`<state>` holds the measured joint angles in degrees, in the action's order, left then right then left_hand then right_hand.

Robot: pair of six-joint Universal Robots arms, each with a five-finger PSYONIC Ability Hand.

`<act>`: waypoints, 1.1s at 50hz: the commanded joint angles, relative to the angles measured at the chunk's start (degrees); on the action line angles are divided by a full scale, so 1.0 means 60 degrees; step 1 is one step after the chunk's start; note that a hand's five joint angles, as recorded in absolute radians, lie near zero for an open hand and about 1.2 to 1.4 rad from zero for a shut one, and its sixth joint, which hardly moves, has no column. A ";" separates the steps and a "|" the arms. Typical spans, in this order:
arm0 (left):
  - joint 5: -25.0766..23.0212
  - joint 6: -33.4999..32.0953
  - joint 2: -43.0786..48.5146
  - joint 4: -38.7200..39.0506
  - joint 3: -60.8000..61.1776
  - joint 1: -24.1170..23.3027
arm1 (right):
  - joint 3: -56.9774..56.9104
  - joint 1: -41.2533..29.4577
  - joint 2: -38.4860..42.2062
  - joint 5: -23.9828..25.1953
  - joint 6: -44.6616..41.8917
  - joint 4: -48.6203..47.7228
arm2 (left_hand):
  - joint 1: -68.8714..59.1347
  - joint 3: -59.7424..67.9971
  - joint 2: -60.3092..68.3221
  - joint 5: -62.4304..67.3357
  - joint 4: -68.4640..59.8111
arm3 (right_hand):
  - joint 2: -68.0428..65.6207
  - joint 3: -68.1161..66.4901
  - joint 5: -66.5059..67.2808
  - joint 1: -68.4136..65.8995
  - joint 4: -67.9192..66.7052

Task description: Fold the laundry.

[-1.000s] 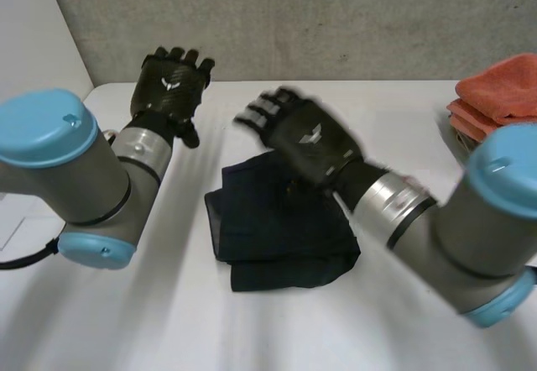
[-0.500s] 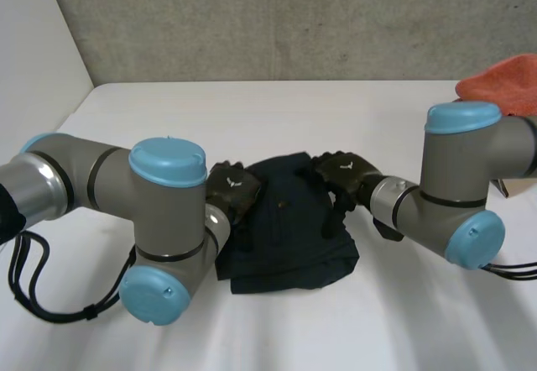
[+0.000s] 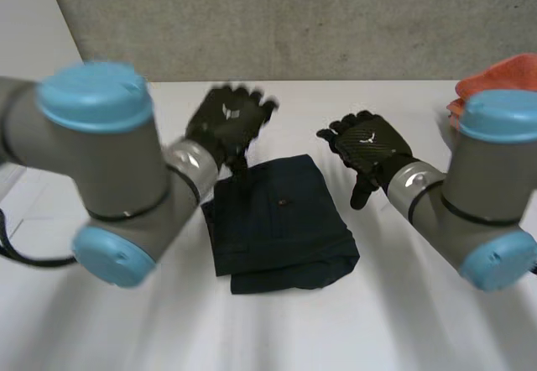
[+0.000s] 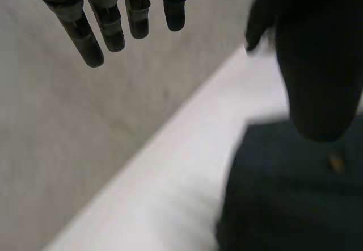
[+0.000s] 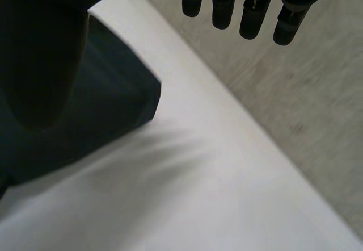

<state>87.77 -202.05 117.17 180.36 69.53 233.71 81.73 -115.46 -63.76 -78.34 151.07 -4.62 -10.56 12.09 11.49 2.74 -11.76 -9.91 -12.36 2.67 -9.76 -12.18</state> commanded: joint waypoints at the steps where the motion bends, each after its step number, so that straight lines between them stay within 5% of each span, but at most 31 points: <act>1: -0.3446 0.0481 -0.0515 -0.0220 -0.0630 0.0716 | 0.3235 -0.0283 -0.1356 0.0444 -0.0012 -0.1996 | -0.0868 0.0613 0.0713 0.0503 -0.0666 | -0.0016 0.0393 -0.0445 -0.0040 0.0363; 7: -0.5411 0.1783 -0.0311 -0.1128 -0.1406 0.1214 | 0.5155 -0.0561 -0.1342 0.1016 0.0002 -0.3605 | -0.1289 0.1034 0.1134 0.0924 -0.1087 | -0.0016 0.0393 -0.0445 -0.0040 0.0363; 10: -0.5648 0.1991 -0.0135 -0.1188 -0.1436 0.1229 | 0.5421 -0.0737 -0.1269 0.1031 0.0017 -0.4281 | -0.1317 0.1062 0.1162 0.0952 -0.1115 | -0.0016 0.0393 -0.0445 -0.0040 0.0363; 34: -0.5633 0.1991 0.0012 -0.1159 -0.1363 0.0995 | 0.4235 -0.1250 0.0972 0.0811 -0.0129 -0.5880 | -0.1261 0.1006 0.1106 0.0896 -0.1059 | -0.0111 0.0297 -0.0349 -0.0136 0.0267; 50: -0.5487 0.1991 -0.0061 -0.0954 -0.1378 0.1112 | 0.2419 -0.1294 0.1646 0.0840 0.0105 -0.5748 | -0.1317 0.1062 0.1162 0.0952 -0.1115 | -0.8998 -0.8590 0.8538 -0.9023 -0.8620; 53: -0.5472 0.1991 -0.0076 -0.0939 -0.1363 0.1112 | 0.2038 -0.1294 0.1822 0.0855 0.0295 -0.5675 | -0.1345 0.1090 0.1190 0.0981 -0.1143 | -0.8584 -0.8176 0.8123 -0.8608 -0.8205; 55: -0.5487 0.2020 -0.0090 -0.0939 -0.1363 0.1127 | 0.1805 -0.1294 0.2012 0.0840 0.0441 -0.5515 | -0.1345 0.1090 0.1190 0.0980 -0.1143 | -0.5770 -0.5362 0.5310 -0.5795 -0.5392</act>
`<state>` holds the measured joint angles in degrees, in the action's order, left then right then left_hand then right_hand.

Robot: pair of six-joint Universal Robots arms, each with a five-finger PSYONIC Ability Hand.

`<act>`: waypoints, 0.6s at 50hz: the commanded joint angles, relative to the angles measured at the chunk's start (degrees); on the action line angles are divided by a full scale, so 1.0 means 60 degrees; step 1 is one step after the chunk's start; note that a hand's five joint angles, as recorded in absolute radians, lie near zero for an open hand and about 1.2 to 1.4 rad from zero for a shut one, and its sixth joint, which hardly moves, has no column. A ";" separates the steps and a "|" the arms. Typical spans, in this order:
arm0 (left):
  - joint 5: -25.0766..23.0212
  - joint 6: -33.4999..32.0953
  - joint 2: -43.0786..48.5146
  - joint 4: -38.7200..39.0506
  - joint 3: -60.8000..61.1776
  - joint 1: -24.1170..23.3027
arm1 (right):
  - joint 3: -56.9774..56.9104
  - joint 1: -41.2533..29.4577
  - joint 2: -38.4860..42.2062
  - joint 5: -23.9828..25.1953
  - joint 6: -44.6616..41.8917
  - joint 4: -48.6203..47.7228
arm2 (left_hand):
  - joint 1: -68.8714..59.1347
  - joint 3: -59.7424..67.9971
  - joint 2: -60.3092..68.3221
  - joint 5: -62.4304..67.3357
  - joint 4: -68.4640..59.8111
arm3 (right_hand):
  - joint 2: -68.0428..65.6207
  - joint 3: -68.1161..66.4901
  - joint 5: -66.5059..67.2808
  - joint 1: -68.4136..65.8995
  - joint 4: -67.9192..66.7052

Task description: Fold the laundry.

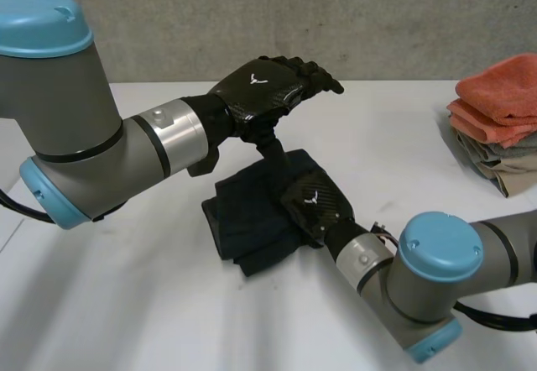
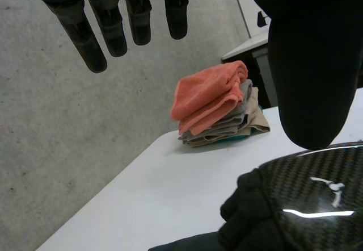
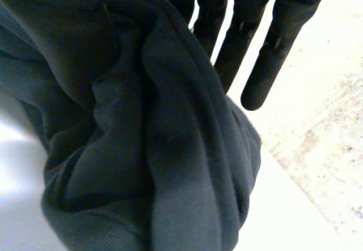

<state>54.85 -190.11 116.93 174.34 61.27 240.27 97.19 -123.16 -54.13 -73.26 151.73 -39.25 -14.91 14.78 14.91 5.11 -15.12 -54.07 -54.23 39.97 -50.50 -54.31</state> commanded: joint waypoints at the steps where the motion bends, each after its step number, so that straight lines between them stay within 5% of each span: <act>1: -0.0001 0.0030 -0.0050 0.0065 0.0013 0.0034 | -0.0875 -0.0011 0.0481 -0.0007 0.0361 0.0331 | -0.0592 0.0613 0.0592 0.0558 -0.0556 | 0.2222 0.2249 -0.1539 0.1628 0.2262; 5: -0.0001 0.0016 -0.0035 0.0065 0.0027 0.0049 | -0.1417 -0.0011 0.0877 -0.0022 0.0318 0.0887 | -0.0620 0.0641 0.0620 0.0585 -0.0583 | 0.1868 0.1895 -0.1185 0.1274 0.1908; 8: -0.0001 0.0001 -0.0006 0.0065 0.0027 0.0063 | -0.1827 0.0004 0.0980 -0.0065 0.0317 0.1093 | -0.0620 0.0641 0.0620 0.0585 -0.0583 | -0.4312 -0.4285 0.4995 -0.4906 -0.4272; 18: 0.0057 0.0060 -0.0342 0.0299 -0.0017 0.0312 | -0.3028 0.0180 -0.0294 -0.0051 0.1078 0.0947 | -0.0620 0.0641 0.0620 0.0585 -0.0583 | -0.4322 -0.4295 0.5005 -0.4916 -0.4282; 30: 0.0482 0.0089 -0.1134 0.0592 0.0013 0.0400 | -0.5093 0.3045 -0.1261 0.0328 0.2279 0.0246 | -0.0620 0.0641 0.0620 0.0585 -0.0583 | -0.4322 -0.4295 0.5005 -0.4916 -0.4282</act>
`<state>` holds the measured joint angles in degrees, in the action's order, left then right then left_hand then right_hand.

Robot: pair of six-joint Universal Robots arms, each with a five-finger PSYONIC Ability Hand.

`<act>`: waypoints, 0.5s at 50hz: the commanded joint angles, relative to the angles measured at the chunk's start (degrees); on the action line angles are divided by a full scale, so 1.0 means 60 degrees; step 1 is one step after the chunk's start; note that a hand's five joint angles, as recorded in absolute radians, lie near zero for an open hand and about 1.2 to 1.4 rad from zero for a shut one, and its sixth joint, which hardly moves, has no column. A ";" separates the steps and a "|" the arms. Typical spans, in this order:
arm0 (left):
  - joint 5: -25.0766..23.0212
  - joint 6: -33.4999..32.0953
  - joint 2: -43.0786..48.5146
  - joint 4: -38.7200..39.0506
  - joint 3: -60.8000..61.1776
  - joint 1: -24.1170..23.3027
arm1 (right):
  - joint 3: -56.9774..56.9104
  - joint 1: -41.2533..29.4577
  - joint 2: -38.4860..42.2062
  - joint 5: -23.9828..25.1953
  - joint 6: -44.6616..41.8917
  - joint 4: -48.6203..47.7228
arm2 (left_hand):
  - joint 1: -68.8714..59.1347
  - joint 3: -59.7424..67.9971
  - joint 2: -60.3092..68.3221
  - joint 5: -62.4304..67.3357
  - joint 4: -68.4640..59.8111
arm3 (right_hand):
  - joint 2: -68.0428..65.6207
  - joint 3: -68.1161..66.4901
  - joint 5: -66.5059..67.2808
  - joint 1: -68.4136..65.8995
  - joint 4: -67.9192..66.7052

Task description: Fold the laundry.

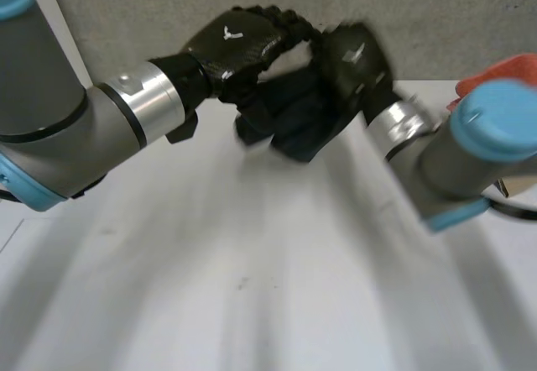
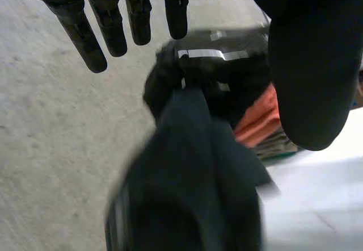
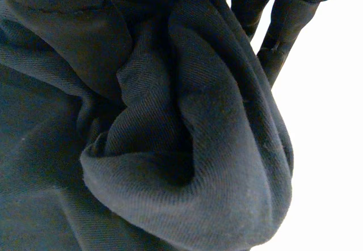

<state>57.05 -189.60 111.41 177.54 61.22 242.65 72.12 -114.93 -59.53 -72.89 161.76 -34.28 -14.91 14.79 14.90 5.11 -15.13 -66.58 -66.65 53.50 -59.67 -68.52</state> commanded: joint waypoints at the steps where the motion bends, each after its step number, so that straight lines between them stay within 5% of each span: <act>1: 0.0116 0.0004 -0.0213 0.0059 0.0035 -0.0012 | -0.0988 0.1983 -0.0390 0.0369 0.0709 -0.0730 | -0.0620 0.0640 0.0621 0.0585 -0.0583 | -0.2236 -0.2225 0.2750 -0.3389 -0.1913; 12: 0.0116 -0.0011 -0.0140 0.0088 0.0284 -0.0129 | -0.2100 0.6010 0.0967 0.2315 0.2889 -0.2327 | -0.0620 0.0640 0.0621 0.0585 -0.0583 | -0.2236 -0.2225 0.2750 -0.3389 -0.1913; 25: 0.0145 -0.0040 0.0153 0.0147 0.0621 -0.0247 | -0.2616 0.8270 0.4179 0.4603 0.3699 -0.3133 | -0.0648 0.0668 0.0649 0.0613 -0.0611 | -0.2236 -0.2225 0.2750 -0.3389 -0.1913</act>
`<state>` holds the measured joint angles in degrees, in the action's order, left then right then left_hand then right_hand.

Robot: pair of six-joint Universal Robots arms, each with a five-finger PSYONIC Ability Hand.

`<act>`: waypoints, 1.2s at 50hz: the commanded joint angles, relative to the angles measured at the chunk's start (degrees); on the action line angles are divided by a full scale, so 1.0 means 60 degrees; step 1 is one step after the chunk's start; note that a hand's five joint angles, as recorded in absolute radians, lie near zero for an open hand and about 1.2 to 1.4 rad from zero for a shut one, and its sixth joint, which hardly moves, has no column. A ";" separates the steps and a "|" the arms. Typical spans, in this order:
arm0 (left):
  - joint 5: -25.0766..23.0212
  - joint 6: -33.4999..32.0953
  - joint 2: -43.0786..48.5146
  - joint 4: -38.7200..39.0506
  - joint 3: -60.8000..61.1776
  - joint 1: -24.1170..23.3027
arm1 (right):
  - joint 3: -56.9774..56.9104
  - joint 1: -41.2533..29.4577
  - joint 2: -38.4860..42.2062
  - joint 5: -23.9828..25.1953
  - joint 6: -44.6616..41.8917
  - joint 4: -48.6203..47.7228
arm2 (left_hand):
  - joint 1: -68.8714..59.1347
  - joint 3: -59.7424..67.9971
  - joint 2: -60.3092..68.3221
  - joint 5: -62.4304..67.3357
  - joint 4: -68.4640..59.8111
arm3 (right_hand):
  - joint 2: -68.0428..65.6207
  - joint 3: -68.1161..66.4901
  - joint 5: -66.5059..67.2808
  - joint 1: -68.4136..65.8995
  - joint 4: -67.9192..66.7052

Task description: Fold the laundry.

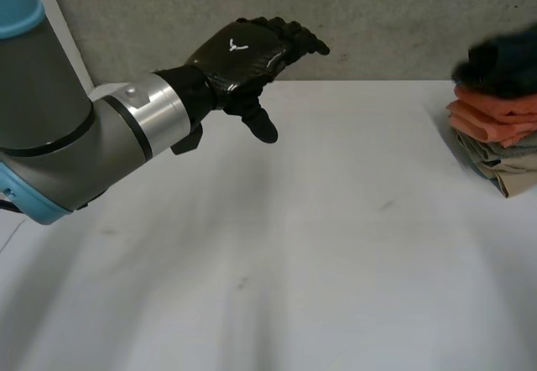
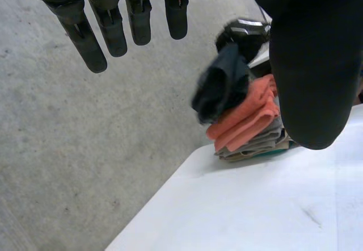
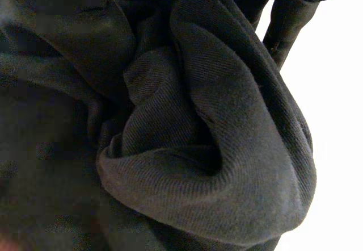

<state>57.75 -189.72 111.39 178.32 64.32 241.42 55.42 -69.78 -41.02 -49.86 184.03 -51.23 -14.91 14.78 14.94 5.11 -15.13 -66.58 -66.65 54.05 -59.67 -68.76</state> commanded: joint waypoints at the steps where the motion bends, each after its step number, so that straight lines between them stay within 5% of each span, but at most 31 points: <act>1: 0.0027 -0.0020 0.0185 0.0017 0.0106 -0.0071 | 0.0284 0.0862 0.1255 0.0969 0.0032 -0.0324 | -0.0648 0.0669 0.0642 0.0614 -0.0611 | -0.2236 -0.2225 0.2658 -0.3388 -0.1874; 12: 0.0027 -0.0020 0.0230 0.0017 0.0076 -0.0276 | 0.1235 0.0849 0.0424 0.1352 0.0061 -0.0193 | -0.0676 0.0697 0.0670 0.0642 -0.0639 | -0.2236 -0.2225 0.2658 -0.3388 -0.1874; 17: 0.0027 -0.0020 0.0200 0.0017 0.0047 -0.0335 | 0.1617 0.0849 -0.0427 0.0986 0.0076 0.0509 | -0.0676 0.0697 0.0670 0.0642 -0.0639 | 0.9207 0.9218 -0.8785 0.8055 0.9569; 23: 0.0042 -0.0020 0.0142 0.0017 0.0047 -0.0364 | 0.1705 0.0892 -0.1072 0.0166 -0.0216 0.1842 | -0.0676 0.0697 0.0670 0.0642 -0.0639 | 0.9431 0.9441 -0.9008 0.8279 0.9793; 35: 0.0057 0.0024 -0.0239 0.0002 0.0091 -0.0394 | 0.2307 0.1742 -0.3649 -0.1869 -0.4536 0.5783 | -0.0648 0.0669 0.0642 0.0614 -0.0611 | 0.9431 0.9441 -0.9008 0.8279 0.9793; 39: 0.0217 0.0039 -0.0590 0.0017 0.0076 -0.0364 | 0.2116 0.1437 -0.4600 -0.3579 -0.5518 0.6180 | -0.0648 0.0669 0.0642 0.0614 -0.0611 | 0.9431 0.9441 -0.9008 0.8279 0.9793; 43: 0.1168 0.0229 -0.1029 0.0017 0.0018 -0.0262 | 0.2320 -0.0272 -0.5755 -0.4520 -0.4762 0.6151 | -0.0648 0.0669 0.0642 0.0614 -0.0611 | 0.9431 0.9441 -0.9008 0.8279 0.9793; 52: 0.4637 0.0244 -0.1922 -0.0188 0.1039 0.0308 | 0.4355 -0.2914 -0.7489 -0.4698 -0.1903 0.6297 | -0.0256 0.0277 0.0250 0.0222 -0.0219 | 0.9431 0.9441 -0.9008 0.8279 0.9793; 60: 0.5198 0.0053 -0.3007 -0.0101 0.3180 0.0939 | 0.5938 -0.4468 -0.7343 -0.4947 -0.1476 0.6342 | 0.0164 -0.0144 -0.0171 -0.0198 0.0202 | 0.9431 0.9441 -0.9008 0.8279 0.9793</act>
<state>87.12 -188.40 97.73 177.36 74.45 244.51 84.64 -90.97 -86.21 -78.61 174.05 -13.11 -14.72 14.65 14.85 4.42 -14.65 -12.22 -12.25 2.66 -13.12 -12.03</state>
